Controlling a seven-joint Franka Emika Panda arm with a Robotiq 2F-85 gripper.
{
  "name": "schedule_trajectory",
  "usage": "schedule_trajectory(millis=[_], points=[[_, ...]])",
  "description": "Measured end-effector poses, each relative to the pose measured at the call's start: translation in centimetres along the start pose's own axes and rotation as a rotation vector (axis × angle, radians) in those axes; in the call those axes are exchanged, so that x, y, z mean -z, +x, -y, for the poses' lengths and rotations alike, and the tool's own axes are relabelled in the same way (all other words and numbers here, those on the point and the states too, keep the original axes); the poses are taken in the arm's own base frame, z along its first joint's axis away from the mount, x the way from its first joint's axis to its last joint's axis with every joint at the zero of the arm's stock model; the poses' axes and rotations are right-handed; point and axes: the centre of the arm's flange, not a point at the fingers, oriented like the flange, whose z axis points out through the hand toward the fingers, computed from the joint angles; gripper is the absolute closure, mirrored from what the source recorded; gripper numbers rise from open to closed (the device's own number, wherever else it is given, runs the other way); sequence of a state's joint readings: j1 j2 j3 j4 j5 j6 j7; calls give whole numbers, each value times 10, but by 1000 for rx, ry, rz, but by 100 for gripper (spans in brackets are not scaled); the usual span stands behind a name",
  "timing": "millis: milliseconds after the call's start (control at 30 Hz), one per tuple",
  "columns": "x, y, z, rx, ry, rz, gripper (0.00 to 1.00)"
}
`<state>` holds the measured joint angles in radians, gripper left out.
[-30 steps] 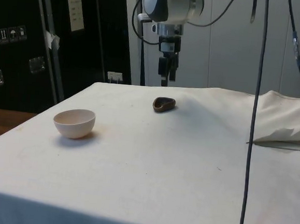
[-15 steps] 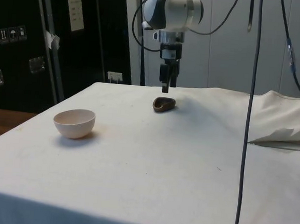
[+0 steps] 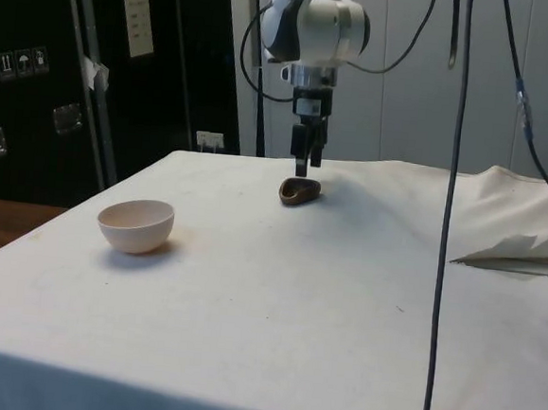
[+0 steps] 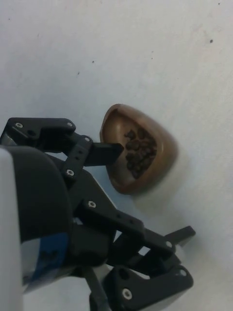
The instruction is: Pour the coffee beans from the cup into the bowl.
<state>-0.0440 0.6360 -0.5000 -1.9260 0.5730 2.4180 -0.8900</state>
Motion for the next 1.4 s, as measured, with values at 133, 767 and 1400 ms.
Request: schedule_trajectory(millis=[133, 767, 1400], points=[[-3, 1, 1, -1, 6, -2, 0], [-15, 2, -9, -5, 27, -26, 0], [-14, -2, -20, -7, 32, -28, 36]])
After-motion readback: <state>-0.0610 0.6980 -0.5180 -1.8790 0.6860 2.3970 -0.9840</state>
